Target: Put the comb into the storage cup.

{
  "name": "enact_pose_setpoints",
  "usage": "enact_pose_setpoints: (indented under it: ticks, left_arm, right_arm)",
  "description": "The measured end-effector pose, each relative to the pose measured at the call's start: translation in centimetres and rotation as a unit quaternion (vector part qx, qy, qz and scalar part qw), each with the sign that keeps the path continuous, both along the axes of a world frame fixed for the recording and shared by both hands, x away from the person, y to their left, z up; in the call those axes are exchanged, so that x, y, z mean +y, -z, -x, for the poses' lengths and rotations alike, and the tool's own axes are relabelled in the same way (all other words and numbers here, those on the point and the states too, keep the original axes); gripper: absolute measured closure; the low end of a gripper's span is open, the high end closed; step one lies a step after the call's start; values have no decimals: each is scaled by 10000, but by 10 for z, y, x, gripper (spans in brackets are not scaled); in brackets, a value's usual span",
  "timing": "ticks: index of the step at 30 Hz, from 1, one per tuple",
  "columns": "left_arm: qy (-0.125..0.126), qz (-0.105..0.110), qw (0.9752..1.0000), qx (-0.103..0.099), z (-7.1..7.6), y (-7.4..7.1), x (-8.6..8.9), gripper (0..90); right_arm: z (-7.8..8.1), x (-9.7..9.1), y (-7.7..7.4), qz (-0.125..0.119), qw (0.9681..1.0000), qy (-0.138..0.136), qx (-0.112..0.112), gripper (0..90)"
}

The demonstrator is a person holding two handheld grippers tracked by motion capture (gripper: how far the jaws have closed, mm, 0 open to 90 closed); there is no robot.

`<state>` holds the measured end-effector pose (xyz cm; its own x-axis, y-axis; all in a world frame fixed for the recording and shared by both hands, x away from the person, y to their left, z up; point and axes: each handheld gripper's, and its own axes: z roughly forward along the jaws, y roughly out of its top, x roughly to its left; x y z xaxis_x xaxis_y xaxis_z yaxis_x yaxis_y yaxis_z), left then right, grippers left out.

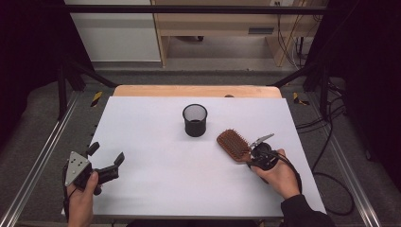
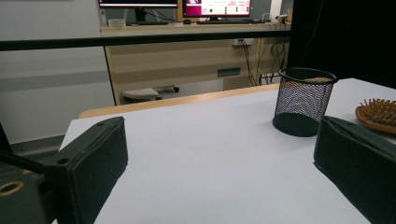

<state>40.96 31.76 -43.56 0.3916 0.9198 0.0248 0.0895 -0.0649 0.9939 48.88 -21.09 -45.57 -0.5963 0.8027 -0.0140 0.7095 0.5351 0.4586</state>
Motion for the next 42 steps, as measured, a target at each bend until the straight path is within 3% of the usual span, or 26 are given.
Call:
enact_pose_setpoints:
  ticks: [5, 9, 13, 19, 24, 28, 32, 37, 39, 42]
  left_arm:
    - [19, -16, 10000, 1, 0, 0, -2, 32]
    - [77, -10, 10000, -18, 1, -1, -5, 32]
    - [205, 70, 9998, -48, 2, -4, -13, 32]
    - [553, 168, 9983, -101, 5, -11, -33, 30]
    - [822, 273, 9962, -72, 0, -18, -52, 30]
    - [1069, 305, 9938, -67, -6, -28, -71, 30]
    - [1312, 294, 9908, -185, -19, -45, -95, 30]
    - [1524, 545, 9863, -303, -36, -68, -121, 32]
    - [1550, 745, 9847, -296, -40, -73, -127, 34]
    - [1502, 847, 9846, -305, -39, -71, -130, 39]
  right_arm:
    - [9, -3, -2, -252, 9992, -29, -313, 727]
    - [15, -4, -12, -525, 9962, -81, -693, 727]
    - [21, -2, -20, -915, 9899, -194, -1066, 727]
    - [29, 9, -28, -1206, 9804, -303, -1526, 727]
    - [32, 20, -33, -1635, 9682, -521, -1821, 727]
    - [31, 30, -38, -1877, 9616, -630, -1902, 727]
    - [29, 42, -43, -1960, 9564, -736, -2038, 727]
    - [26, 58, -52, -2132, 9489, -791, -2190, 728]
    - [25, 66, -54, -2179, 9462, -840, -2239, 727]
    - [25, 79, -54, -2237, 9426, -908, -2308, 727]
